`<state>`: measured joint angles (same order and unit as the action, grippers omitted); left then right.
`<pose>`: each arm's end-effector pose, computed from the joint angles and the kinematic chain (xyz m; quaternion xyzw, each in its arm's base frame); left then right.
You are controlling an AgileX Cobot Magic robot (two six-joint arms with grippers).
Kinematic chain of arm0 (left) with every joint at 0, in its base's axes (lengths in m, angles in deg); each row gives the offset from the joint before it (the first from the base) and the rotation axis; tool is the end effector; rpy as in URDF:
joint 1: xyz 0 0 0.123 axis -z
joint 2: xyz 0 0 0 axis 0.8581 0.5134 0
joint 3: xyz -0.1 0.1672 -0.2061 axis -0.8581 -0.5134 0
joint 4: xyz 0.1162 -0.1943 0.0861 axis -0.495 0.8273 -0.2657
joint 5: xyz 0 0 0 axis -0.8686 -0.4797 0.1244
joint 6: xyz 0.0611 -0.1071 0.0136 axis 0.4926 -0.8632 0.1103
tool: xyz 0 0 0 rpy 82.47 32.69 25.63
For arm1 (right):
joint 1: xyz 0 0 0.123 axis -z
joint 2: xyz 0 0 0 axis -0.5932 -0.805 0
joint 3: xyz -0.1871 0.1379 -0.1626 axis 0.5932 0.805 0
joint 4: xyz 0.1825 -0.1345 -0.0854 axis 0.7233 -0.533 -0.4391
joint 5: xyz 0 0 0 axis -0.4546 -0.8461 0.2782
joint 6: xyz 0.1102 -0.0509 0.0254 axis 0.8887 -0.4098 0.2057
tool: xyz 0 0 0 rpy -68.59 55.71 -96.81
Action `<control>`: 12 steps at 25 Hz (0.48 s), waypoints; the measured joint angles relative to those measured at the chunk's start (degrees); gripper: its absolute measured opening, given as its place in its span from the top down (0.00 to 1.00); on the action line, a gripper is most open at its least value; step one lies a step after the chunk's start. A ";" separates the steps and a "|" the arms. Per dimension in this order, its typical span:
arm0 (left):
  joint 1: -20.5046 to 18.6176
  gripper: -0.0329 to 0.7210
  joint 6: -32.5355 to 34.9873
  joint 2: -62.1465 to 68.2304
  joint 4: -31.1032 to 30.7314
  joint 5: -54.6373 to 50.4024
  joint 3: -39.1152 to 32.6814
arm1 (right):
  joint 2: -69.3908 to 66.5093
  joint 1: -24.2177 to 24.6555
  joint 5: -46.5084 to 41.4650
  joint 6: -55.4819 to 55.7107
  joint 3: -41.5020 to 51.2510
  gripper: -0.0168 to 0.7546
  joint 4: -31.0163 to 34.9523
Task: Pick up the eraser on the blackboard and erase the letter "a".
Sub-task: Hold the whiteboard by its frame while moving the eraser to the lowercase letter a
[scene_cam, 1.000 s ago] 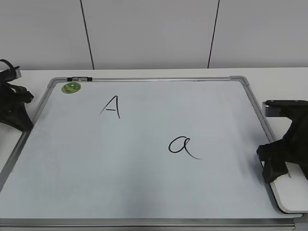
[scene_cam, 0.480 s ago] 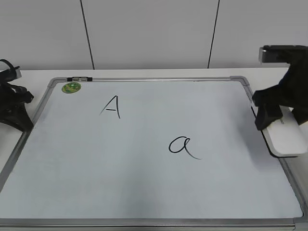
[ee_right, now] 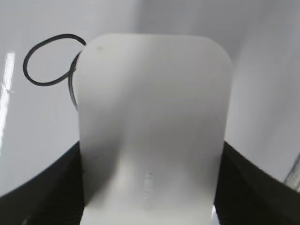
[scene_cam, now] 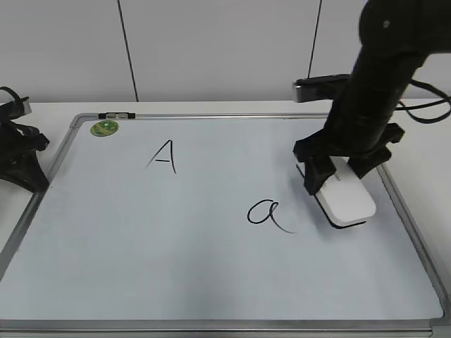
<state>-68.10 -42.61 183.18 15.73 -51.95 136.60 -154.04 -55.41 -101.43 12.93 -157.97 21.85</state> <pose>0.4251 0.0240 0.0962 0.0083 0.9846 -0.1726 0.0272 0.3595 0.1316 0.1782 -0.1765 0.9824 0.0371 0.0478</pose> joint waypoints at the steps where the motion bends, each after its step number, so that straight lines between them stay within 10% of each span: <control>1: 0.00 0.91 0.00 0.00 0.00 0.00 0.00 | -1.21 -0.72 -0.25 0.00 -1.00 0.27 -0.24; 12: 0.00 0.91 0.00 0.00 0.00 0.00 0.10 | -13.83 -2.61 -3.21 -0.41 -12.34 0.29 -1.21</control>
<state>-68.10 -42.61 183.18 15.73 -51.95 136.70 -167.87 -58.02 -104.63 12.52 -170.31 20.65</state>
